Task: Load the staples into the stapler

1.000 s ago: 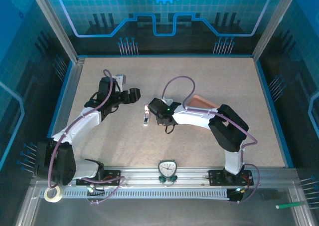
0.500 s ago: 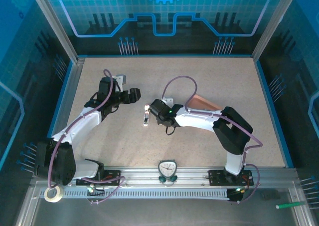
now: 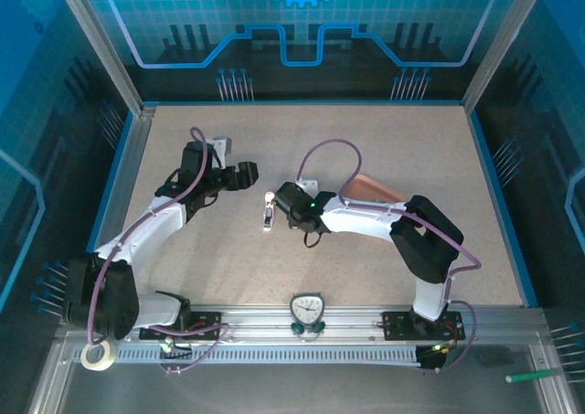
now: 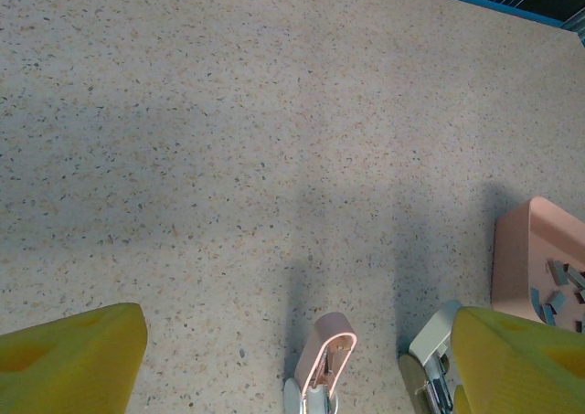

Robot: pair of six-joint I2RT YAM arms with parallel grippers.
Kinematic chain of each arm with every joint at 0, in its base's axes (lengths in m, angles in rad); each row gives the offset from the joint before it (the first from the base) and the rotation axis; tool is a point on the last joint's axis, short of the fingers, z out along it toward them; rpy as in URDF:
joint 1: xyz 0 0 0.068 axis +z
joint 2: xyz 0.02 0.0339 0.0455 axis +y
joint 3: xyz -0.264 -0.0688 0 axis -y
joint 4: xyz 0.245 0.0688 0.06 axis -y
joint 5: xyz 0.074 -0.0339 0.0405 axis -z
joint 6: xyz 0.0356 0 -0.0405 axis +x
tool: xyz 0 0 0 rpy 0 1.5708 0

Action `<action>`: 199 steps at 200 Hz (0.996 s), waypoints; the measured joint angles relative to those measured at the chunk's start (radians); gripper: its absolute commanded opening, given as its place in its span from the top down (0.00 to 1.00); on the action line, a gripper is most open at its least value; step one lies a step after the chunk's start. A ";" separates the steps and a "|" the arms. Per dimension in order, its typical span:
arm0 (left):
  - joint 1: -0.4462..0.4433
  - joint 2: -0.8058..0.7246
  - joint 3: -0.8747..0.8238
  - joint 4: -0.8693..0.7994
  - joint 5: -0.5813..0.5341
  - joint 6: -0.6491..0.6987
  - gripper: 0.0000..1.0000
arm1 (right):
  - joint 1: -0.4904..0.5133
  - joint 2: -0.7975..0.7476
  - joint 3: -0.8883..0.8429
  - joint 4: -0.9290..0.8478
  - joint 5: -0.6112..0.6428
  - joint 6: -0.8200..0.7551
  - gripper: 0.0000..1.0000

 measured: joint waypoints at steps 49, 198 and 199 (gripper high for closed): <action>0.000 0.000 0.000 0.000 0.000 0.000 0.13 | 0.000 0.017 0.000 -0.001 -0.001 0.000 0.84; -0.002 0.001 0.000 0.000 0.000 0.000 0.13 | -0.001 0.031 -0.006 0.008 -0.001 -0.015 0.85; -0.002 0.001 0.000 0.000 0.000 0.000 0.13 | -0.001 0.031 -0.006 0.008 0.000 -0.015 0.85</action>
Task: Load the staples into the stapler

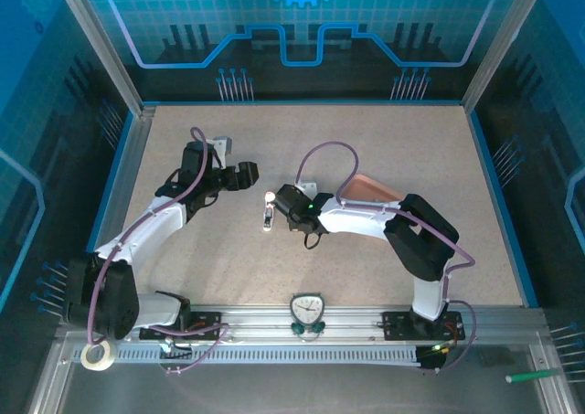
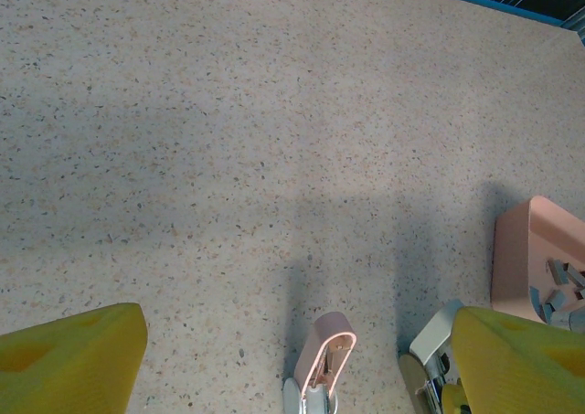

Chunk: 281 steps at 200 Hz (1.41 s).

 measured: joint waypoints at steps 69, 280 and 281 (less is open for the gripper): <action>0.000 0.000 0.000 0.000 0.000 0.000 0.13 | 0.000 0.003 -0.010 0.009 0.000 -0.011 0.85; -0.003 0.000 0.000 0.001 0.031 0.000 0.14 | -0.012 -0.206 -0.051 0.000 -0.025 -0.106 0.68; -0.003 0.000 0.000 0.001 0.032 0.000 0.14 | -0.014 -0.209 -0.052 0.000 -0.027 -0.109 0.68</action>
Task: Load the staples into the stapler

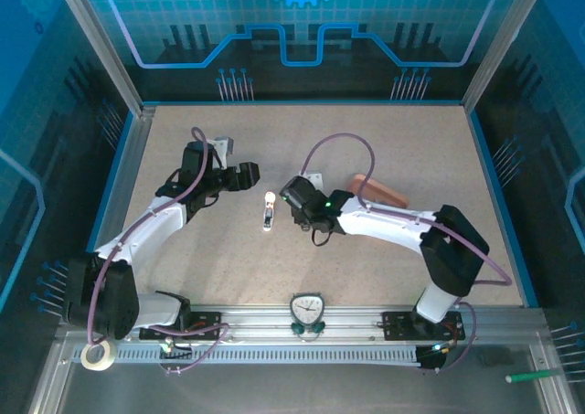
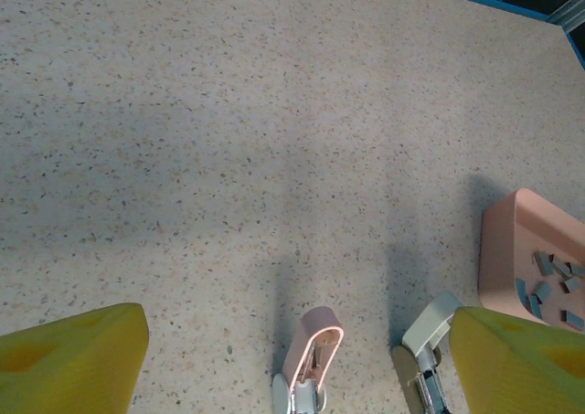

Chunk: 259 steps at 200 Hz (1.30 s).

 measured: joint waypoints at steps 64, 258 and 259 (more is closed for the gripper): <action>-0.005 0.000 0.000 0.007 0.043 -0.004 0.15 | -0.290 -0.138 -0.023 -0.145 -0.227 -0.201 0.68; -0.041 0.035 0.019 -0.002 0.045 -0.011 0.16 | -0.662 0.149 0.040 -0.248 -0.305 -0.291 0.71; -0.041 0.035 0.019 -0.002 0.045 -0.011 0.16 | -0.662 0.150 0.040 -0.248 -0.304 -0.291 0.71</action>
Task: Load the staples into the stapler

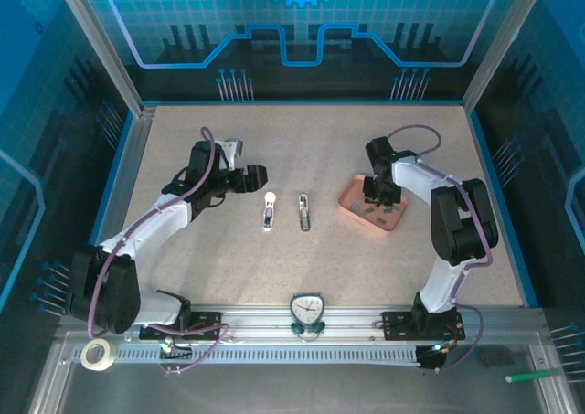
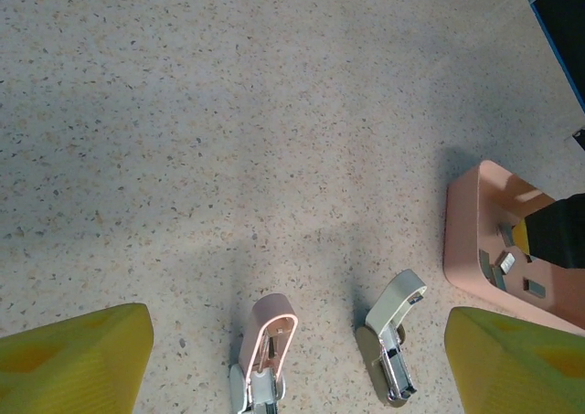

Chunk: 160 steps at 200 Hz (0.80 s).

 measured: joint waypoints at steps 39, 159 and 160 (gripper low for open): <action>0.000 0.000 0.000 0.000 -0.004 0.000 0.16 | 0.000 0.020 0.001 0.028 0.032 0.000 0.71; 0.000 0.000 0.000 0.000 -0.016 0.001 0.16 | 0.003 0.063 0.001 0.082 0.043 -0.001 0.78; 0.000 0.000 0.000 0.000 -0.016 0.001 0.16 | 0.003 0.063 0.001 0.082 0.043 -0.001 0.77</action>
